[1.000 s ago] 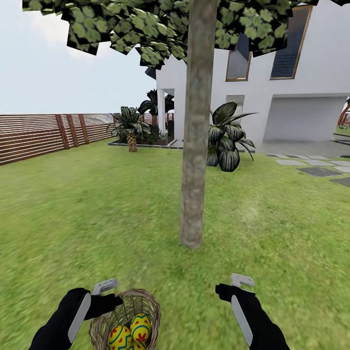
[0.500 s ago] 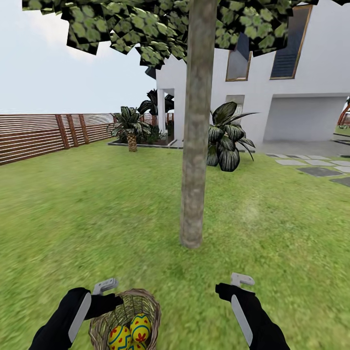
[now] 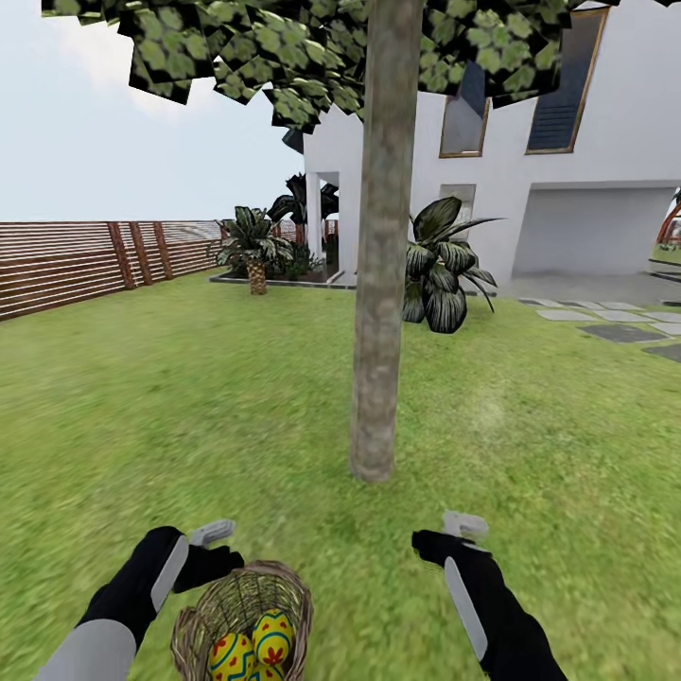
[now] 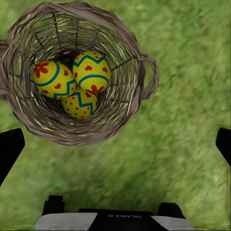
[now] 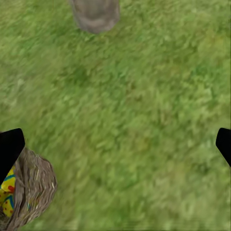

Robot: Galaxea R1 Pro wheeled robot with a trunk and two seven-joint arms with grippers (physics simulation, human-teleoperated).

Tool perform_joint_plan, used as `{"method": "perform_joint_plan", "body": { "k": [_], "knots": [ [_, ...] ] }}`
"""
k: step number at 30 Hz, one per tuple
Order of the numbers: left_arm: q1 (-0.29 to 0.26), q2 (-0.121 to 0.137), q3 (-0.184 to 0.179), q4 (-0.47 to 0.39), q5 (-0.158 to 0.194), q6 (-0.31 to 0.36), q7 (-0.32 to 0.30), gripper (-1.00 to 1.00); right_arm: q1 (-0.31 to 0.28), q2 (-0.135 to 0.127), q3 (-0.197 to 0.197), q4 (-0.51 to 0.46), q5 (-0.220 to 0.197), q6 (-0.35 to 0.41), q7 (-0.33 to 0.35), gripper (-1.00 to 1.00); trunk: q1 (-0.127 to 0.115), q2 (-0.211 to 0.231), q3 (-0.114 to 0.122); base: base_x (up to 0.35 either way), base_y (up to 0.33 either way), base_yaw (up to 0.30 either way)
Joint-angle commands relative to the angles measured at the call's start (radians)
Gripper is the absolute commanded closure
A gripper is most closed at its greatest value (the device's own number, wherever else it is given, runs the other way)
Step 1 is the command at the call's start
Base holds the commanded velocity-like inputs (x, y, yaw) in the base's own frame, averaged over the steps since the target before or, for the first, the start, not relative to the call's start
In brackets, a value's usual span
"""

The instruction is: Take the three Easter eggs out of the wicker basket on the lawn in the garden, then place them on the lawn next to a single tree (choose any tree) so that all three eggs are next to the same tree and none are left in the basket.

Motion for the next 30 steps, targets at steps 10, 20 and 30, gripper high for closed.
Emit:
{"method": "perform_joint_plan", "body": {
  "k": [10, 20, 30],
  "knots": [
    [-0.049, 0.0, 0.003, 0.111, 0.002, 0.012, -0.009, -1.0, -0.063, 0.012, 0.007, -0.194, -0.052, 0.202, -0.009, -1.0, 0.039, -0.072, -0.033, 0.0, 0.0, 0.0],
    [-0.053, 0.0, 0.004, 0.119, -0.003, 0.015, -0.002, -1.0, -0.153, 0.007, 0.0, -0.212, -0.168, 0.31, -0.014, -1.0, 0.077, -0.142, -0.064, 0.0, 0.0, 0.0],
    [-0.097, 0.003, 0.001, 0.127, -0.008, 0.011, 0.002, -1.0, -0.161, 0.003, 0.0, -0.206, -0.175, 0.319, -0.011, -1.0, 0.115, -0.212, -0.096, 0.0, 0.0, 0.0]
  ]
}}
